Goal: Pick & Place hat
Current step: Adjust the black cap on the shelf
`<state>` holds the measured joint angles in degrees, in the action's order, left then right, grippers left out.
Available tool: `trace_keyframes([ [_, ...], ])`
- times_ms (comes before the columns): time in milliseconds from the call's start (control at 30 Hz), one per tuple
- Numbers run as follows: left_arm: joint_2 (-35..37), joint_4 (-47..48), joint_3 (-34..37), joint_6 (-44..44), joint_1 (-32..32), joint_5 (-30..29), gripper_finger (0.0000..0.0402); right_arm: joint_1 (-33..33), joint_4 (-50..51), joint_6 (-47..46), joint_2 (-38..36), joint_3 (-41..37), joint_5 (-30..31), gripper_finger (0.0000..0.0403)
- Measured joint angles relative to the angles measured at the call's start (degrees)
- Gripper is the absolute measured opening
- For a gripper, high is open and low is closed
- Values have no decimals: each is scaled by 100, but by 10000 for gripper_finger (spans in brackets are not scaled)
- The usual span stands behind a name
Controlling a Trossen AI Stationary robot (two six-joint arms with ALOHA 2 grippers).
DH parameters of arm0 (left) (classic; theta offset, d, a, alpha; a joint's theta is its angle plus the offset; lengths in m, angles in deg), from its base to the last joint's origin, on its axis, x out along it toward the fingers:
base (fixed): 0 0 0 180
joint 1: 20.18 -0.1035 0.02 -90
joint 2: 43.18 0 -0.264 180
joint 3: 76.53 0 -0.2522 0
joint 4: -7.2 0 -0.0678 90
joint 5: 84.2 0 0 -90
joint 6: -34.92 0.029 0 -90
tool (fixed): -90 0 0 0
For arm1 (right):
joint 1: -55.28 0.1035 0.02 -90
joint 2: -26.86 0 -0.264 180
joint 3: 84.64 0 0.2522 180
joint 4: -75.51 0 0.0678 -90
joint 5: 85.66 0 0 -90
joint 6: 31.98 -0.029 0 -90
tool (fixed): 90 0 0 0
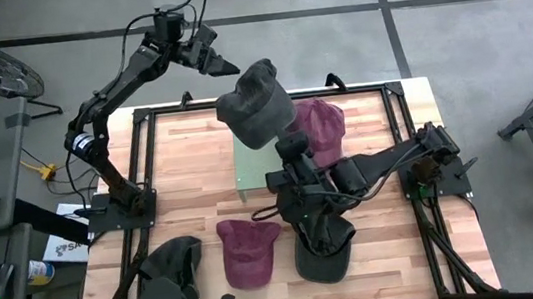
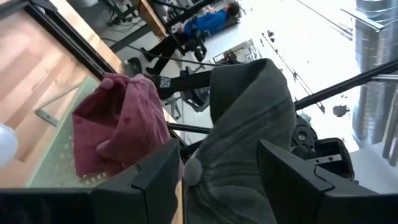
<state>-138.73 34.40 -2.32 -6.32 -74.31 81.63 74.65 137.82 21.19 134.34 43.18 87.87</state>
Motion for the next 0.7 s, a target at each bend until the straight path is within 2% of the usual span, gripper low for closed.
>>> trace_keyframes([
  [267,2,124,2,62,143,300,211,6,-118,-10,0,0,16,0],
  [533,-4,239,7,109,210,94,211,-26,-510,139,0,0,37,0],
  [700,-4,657,7,482,201,-100,211,-26,-686,197,0,0,37,0],
])
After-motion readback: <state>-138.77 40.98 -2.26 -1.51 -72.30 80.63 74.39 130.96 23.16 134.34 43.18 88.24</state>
